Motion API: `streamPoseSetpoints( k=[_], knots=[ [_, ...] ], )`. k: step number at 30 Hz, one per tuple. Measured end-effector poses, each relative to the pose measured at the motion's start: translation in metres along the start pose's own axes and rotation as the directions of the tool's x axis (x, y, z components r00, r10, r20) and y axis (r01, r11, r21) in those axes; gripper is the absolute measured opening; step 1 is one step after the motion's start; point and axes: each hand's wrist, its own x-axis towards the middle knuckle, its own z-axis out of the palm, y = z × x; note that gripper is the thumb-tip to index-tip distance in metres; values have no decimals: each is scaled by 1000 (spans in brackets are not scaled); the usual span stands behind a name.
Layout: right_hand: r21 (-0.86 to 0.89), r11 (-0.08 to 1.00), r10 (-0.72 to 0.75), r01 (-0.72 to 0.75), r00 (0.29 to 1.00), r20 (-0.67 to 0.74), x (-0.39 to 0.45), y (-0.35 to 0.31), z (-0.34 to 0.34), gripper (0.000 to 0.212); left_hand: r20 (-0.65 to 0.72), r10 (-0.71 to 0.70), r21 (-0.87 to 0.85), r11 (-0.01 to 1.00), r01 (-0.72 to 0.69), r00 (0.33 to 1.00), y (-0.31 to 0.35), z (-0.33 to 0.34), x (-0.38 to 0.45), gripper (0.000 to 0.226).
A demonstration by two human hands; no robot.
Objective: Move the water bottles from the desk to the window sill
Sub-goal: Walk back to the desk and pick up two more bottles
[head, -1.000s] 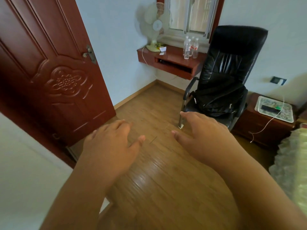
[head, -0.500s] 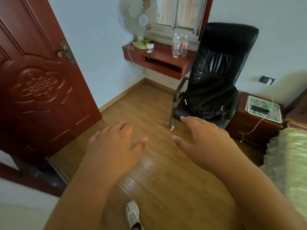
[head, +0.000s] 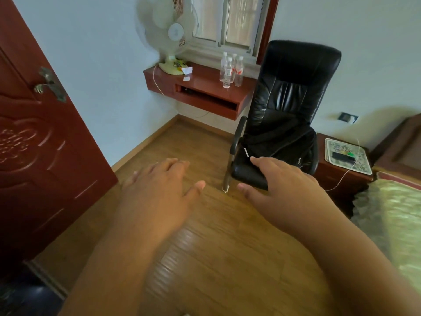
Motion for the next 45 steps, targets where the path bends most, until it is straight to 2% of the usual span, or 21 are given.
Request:
streamPoseSetpoints(
  k=[10, 20, 25, 31, 41, 45],
  knots=[
    [-19, 999, -28, 29, 999, 28, 78, -66, 14, 77, 30, -77, 27, 997, 76, 997, -69, -21, 57, 67],
    [2, 990, -144, 144, 988, 49, 189, -90, 24, 76, 18, -218, 58, 975, 217, 976, -101, -28, 139, 69],
    [32, 984, -179, 177, 982, 56, 269, -87, 7, 77, -37, -243, 67, 967, 245, 969, -95, -39, 213, 69],
    [35, 978, -209, 208, 976, 51, 357, -69, -18, 77, -38, -300, 64, 951, 301, 953, -85, -49, 297, 68],
    [47, 982, -186, 183, 980, 74, 461, -39, -41, 77, -12, -302, 59, 951, 302, 953, -70, -52, 398, 69],
    [47, 987, -158, 155, 986, 51, 497, -36, -45, 77, -8, -254, 47, 966, 254, 967, -72, -56, 441, 68]
  ],
)
